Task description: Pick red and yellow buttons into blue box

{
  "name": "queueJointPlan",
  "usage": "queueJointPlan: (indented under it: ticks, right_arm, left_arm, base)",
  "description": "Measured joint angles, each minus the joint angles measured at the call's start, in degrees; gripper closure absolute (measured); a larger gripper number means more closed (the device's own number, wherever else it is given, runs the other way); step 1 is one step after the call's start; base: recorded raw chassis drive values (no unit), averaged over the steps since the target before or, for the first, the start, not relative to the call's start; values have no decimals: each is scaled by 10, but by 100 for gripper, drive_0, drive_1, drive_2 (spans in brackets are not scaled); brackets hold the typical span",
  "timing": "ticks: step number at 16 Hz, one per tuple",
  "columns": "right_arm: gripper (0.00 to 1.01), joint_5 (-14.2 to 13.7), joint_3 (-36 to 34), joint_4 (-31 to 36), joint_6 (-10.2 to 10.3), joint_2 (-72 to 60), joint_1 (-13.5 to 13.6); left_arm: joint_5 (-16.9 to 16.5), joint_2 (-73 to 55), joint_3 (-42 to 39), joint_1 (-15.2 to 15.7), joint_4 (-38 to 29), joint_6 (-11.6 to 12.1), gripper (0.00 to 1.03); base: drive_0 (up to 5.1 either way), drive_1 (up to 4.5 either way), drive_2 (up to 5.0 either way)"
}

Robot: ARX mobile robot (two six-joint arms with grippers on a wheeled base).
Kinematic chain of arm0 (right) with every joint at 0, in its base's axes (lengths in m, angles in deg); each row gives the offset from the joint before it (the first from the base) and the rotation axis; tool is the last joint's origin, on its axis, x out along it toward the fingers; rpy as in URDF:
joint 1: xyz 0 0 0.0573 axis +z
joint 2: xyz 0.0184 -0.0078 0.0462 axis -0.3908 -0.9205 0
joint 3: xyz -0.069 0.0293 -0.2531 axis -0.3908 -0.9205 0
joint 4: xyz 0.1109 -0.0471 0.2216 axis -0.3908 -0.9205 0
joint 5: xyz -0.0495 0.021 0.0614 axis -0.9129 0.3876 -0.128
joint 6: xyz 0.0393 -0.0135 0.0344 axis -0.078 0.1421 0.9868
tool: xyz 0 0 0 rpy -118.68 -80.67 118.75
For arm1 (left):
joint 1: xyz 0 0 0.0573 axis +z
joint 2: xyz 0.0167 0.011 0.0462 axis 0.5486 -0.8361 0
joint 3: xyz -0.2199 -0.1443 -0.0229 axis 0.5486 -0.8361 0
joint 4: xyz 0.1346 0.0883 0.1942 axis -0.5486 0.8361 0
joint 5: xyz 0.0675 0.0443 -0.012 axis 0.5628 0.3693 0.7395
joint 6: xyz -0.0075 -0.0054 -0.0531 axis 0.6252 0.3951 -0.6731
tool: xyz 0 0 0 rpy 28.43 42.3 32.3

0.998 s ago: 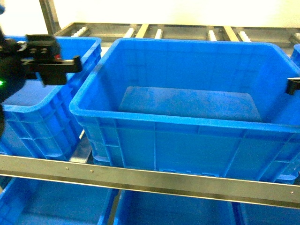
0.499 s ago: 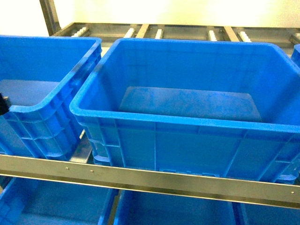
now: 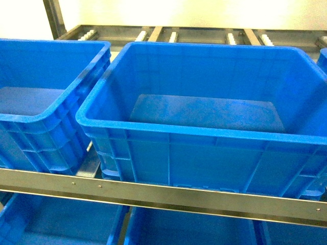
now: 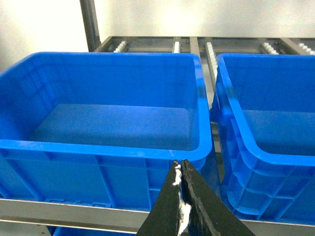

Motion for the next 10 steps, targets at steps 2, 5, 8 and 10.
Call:
queueJointPlan:
  ticks: [2,5,8,10]
  right_arm:
    - [99,0,-13,-46,0,59,0]
    - [99,0,-28,-125,0,155,0]
    - [99,0,-29,-196,0,238,0]
    - [99,0,-30,-246,0,289,0]
  left_arm:
    - [-8,61,-10,-4,47,0,101]
    - [-8,153,-20,-4,127,0,101]
    - [-8,232,-20,-4,199,0,101]
    - [-8,280,-20,-4,243,0,101]
  base:
    - [0,0,0]
    - [0,0,0]
    - [0,0,0]
    - [0,0,0]
